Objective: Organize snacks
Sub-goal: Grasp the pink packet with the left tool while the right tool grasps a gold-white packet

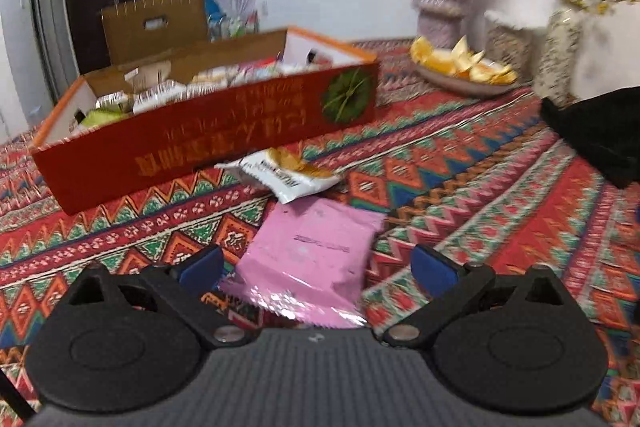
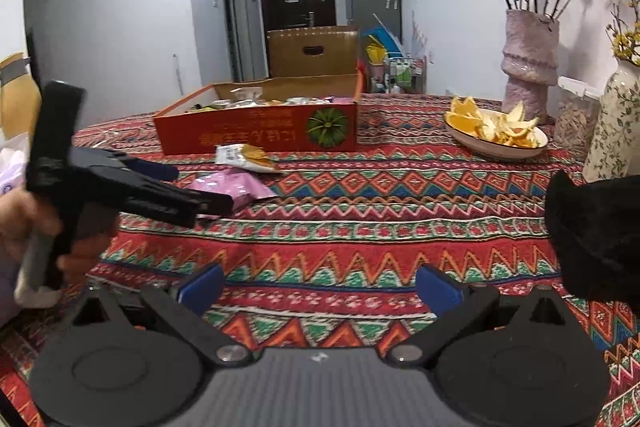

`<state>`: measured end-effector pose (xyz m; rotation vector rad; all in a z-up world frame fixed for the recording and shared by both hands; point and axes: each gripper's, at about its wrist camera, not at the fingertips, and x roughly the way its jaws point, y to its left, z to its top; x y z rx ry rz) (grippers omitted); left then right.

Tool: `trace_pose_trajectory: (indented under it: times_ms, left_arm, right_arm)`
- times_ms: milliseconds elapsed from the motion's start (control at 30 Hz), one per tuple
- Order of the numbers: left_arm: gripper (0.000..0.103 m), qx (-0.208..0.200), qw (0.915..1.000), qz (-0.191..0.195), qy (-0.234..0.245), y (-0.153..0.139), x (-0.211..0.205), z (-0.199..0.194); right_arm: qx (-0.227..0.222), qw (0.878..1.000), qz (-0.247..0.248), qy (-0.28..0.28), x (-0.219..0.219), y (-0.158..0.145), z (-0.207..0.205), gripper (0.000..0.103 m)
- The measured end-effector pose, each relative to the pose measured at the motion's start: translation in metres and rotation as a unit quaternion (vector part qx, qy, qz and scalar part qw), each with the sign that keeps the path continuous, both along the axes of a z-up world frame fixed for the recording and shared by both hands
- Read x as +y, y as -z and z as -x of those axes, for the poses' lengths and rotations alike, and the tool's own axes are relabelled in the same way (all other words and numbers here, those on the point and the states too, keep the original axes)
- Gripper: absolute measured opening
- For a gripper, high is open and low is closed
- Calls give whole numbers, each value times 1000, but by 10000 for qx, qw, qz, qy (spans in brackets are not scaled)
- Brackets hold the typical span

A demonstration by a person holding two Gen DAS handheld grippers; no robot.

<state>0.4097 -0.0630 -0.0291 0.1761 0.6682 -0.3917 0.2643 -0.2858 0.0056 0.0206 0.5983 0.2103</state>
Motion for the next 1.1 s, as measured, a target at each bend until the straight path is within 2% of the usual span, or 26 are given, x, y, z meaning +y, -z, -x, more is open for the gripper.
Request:
trace_pose_trajectory:
  times_ms: [33,67,100,167,267,367,433,500,600,700,767,833,900,1100]
  left_arm:
    - [93,-31,9999,-54,-90,4,-1,-3]
    - [83,-37,9999,-66,-102,6,-1,-5]
    - [73,-55,9999,81,-48,8,1,-5]
    - [63,-113,9998,145,1,4,3,-3]
    - [63,31,9997,158,-171,-1,16,0]
    - [63,-83,9978,75,-648,-8,43,9]
    - [63,-73,9943,378,-995,-12,69,15]
    - [63,-73,9889,576,-1365,-14,90,16]
    - [63,-103,9780,678,-1969,-19,112,8]
    - [63,-129,9700,513,-2374,-18,119,3]
    - [63,-187,9682,428,-2459,-18,121,4]
    - [63,-173,9690,557,-2402,-20,125,6]
    - [63,-178,9691,583,-2390,-22,125,7]
    - [63,-221,9701,549,-2355,-23,122,9]
  right_arm:
    - [19,10000,-4,40,-2,1,-3,102]
    - [42,10000,-12,70,-3,2,-7,102]
    - [63,9999,-30,89,-4,3,-10,102]
    - [135,9998,-144,92,-5,6,-20,102]
    - [327,9983,-482,-8,0,11,-40,102]
    - [351,9967,-701,-225,14,9,-61,102]
    - [303,9960,-746,-394,27,4,-77,102]
    - [248,9957,-679,-583,41,1,-93,102]
    - [144,9959,-371,-817,69,-2,-125,102]
    - [165,9938,-28,-1101,100,3,-165,99]
    - [303,9925,223,-1165,115,10,-186,93]
    - [343,9911,385,-1230,128,17,-204,89]
    - [415,9910,438,-1197,135,23,-213,80]
    - [369,9935,172,-1059,136,31,-202,67]
